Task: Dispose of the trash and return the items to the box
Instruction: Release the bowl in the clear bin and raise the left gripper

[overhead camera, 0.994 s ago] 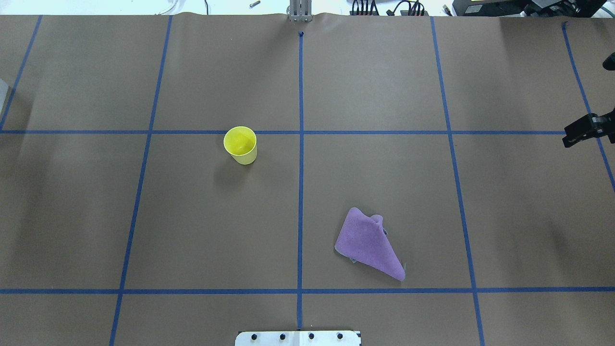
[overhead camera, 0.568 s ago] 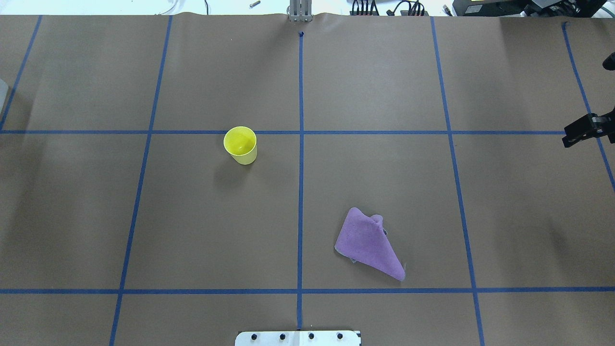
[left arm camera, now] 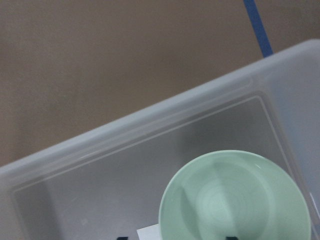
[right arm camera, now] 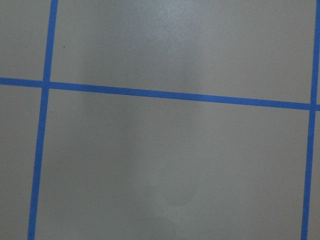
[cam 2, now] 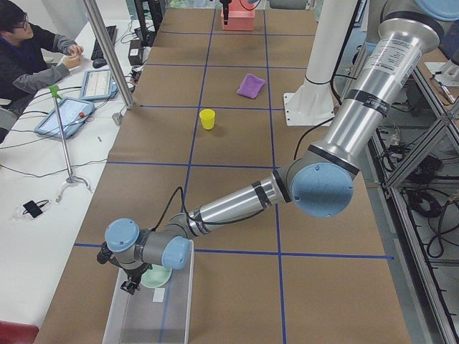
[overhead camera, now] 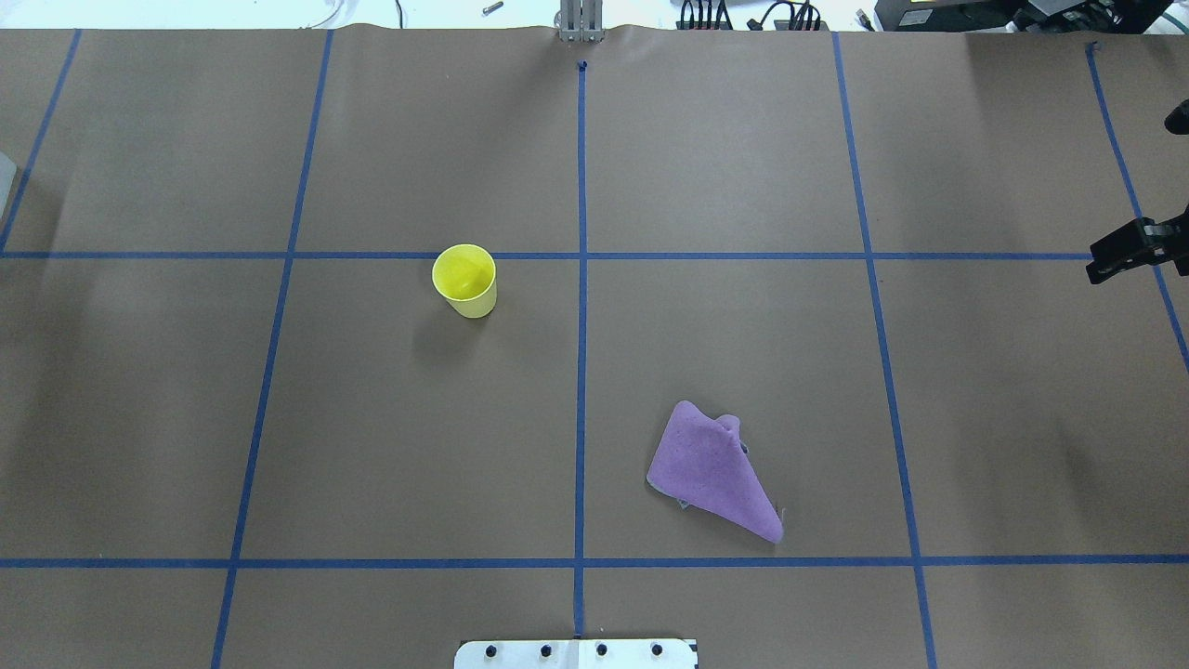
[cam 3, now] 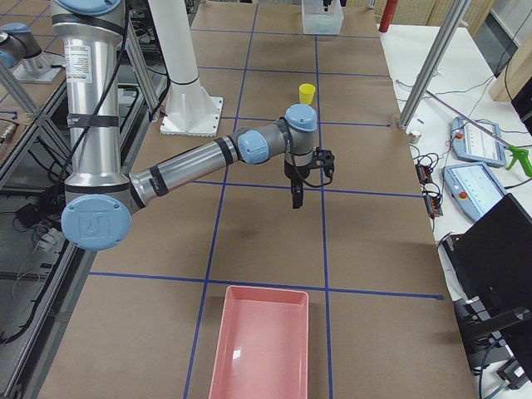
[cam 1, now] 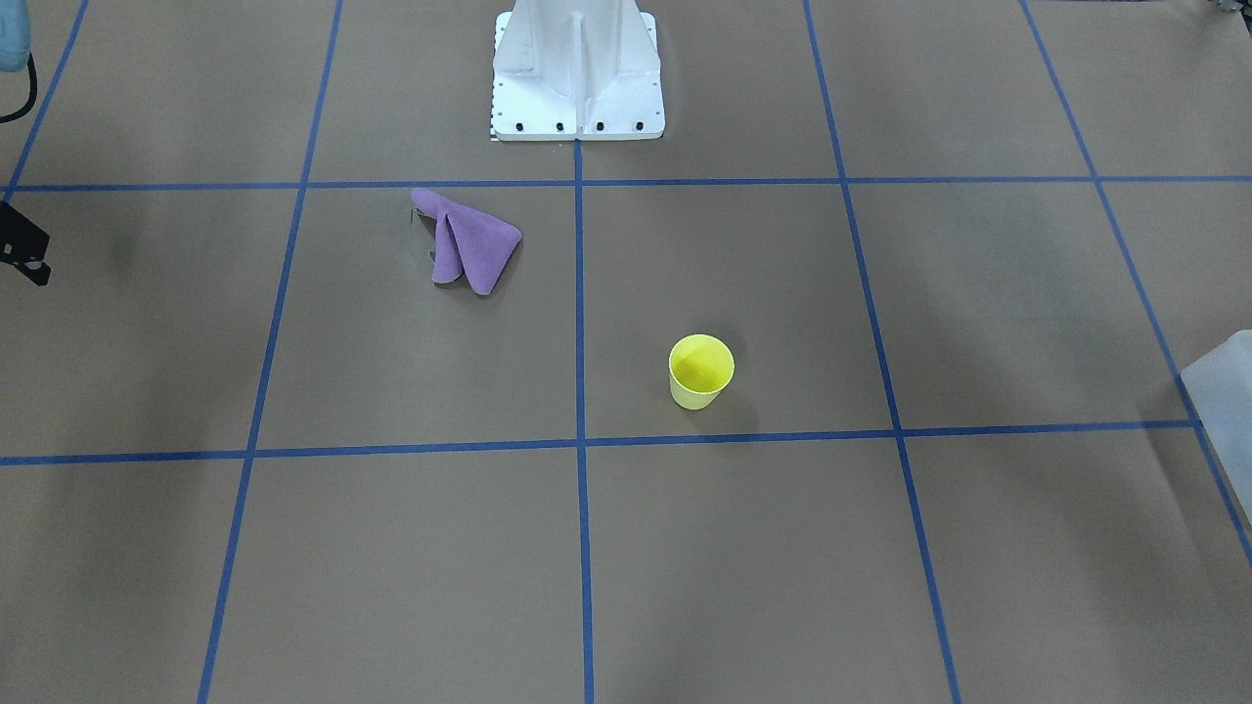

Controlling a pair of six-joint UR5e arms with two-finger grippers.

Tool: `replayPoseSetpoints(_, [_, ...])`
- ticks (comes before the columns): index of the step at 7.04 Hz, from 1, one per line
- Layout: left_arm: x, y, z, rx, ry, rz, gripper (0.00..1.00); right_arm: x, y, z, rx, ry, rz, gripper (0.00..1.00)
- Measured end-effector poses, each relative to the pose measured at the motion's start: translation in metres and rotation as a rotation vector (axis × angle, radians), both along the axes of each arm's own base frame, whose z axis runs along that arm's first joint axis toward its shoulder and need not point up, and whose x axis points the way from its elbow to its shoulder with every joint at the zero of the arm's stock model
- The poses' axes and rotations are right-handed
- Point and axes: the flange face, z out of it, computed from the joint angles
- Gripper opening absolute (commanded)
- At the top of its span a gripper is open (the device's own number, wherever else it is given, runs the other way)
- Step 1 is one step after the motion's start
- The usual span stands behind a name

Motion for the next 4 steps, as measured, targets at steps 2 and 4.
replayPoseSetpoints(2, [-0.012, -0.021, -0.064, -0.014, 0.019, -0.029, 0.99, -0.001, -0.001, -0.002, 0.004, -0.002, 0.000, 1.00])
replayPoseSetpoints(4, [0.009, -0.024, -0.162, -0.082, 0.068, -0.121, 0.99, -0.003, -0.003, -0.005, 0.005, -0.004, 0.002, 1.00])
